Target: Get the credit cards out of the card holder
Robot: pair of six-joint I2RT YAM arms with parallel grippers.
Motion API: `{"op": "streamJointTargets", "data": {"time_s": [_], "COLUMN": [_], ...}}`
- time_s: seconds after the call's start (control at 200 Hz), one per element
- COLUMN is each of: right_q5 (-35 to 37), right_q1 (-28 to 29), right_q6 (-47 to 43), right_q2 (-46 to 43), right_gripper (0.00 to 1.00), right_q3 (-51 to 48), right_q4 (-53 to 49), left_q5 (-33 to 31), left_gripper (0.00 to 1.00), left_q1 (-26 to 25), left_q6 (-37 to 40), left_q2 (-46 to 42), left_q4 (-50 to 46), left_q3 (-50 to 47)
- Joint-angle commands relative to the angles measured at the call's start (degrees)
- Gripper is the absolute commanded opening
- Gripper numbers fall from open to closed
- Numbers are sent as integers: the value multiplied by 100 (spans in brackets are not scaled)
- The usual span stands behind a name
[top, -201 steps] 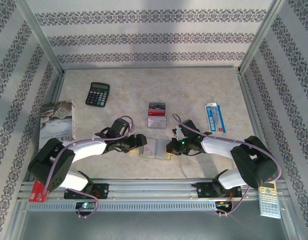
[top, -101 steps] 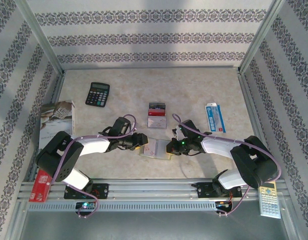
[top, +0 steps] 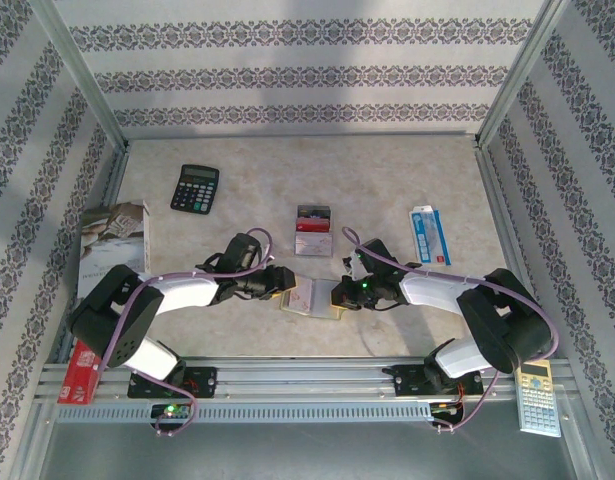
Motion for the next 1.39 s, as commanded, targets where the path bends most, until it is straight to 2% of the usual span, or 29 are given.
{"op": "streamJointTargets", "data": {"time_s": [0.0, 0.285, 0.53, 0.719, 0.944, 1.174, 1.389], "right_q5": [133, 111, -92, -398, -1115, -1857, -2457], "right_q1": [33, 29, -92, -403, -919, -964, -964], "right_q6": [-91, -108, -119, -248, -433, -185, 334], "right_q2": [94, 44, -211, -646, -1481, -2479, -2538], "right_gripper": [0, 0, 8, 16, 23, 26, 28], "right_q3": [103, 156, 139, 110, 169, 508, 708], "right_q4": [-95, -104, 117, 157, 164, 540, 1302], "left_q5": [96, 144, 237, 225, 16, -260, 40], "left_gripper": [38, 28, 11, 0, 0, 0, 0], "left_q1": [-91, -109, -117, -117, -120, -33, 100], "left_q6": [65, 83, 1, -110, -185, -497, -763], "left_q2": [96, 100, 35, -171, -823, -1752, -2193], "left_q4": [165, 124, 353, 514, 533, 1047, 1780], "left_q3": [110, 192, 168, 93, 56, -81, -58]}}
